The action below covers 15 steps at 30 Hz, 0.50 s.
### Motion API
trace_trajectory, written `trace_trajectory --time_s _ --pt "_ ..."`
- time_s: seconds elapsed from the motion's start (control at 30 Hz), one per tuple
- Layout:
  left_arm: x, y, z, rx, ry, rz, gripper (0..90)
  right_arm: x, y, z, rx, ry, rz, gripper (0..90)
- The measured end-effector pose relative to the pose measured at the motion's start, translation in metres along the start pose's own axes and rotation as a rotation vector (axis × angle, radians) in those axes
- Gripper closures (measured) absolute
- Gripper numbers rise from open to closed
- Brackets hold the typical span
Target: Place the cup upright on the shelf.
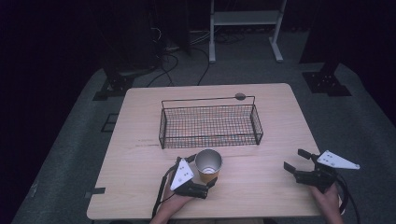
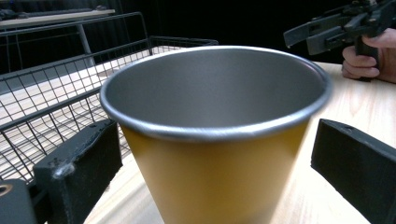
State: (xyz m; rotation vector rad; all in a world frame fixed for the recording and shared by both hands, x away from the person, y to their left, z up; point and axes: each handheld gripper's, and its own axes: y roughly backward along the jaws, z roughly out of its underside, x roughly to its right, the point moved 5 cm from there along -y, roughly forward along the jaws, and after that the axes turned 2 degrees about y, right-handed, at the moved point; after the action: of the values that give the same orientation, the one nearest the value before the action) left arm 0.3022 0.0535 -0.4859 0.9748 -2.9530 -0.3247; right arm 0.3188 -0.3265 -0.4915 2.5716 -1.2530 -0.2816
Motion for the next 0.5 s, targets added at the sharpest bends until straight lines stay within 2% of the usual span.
trace_trajectory --time_s 0.17,0.27,0.4,0.5 --pt "-0.001 -0.004 -0.002 -0.005 -0.005 -0.004 1.0 0.000 0.000 0.000 0.001 -0.001 -0.001 13.1" --pt "-0.002 -0.006 -0.004 -0.005 0.008 -0.001 1.1 0.000 0.000 0.000 0.002 0.000 0.000 13.2" --pt "0.000 -0.009 -0.006 -0.007 -0.003 0.007 1.1 0.000 0.000 0.000 0.002 -0.002 -0.001 13.1" --pt "0.000 -0.011 -0.007 -0.010 0.009 0.007 1.1 0.000 0.000 0.000 0.001 -0.001 -0.001 13.2"
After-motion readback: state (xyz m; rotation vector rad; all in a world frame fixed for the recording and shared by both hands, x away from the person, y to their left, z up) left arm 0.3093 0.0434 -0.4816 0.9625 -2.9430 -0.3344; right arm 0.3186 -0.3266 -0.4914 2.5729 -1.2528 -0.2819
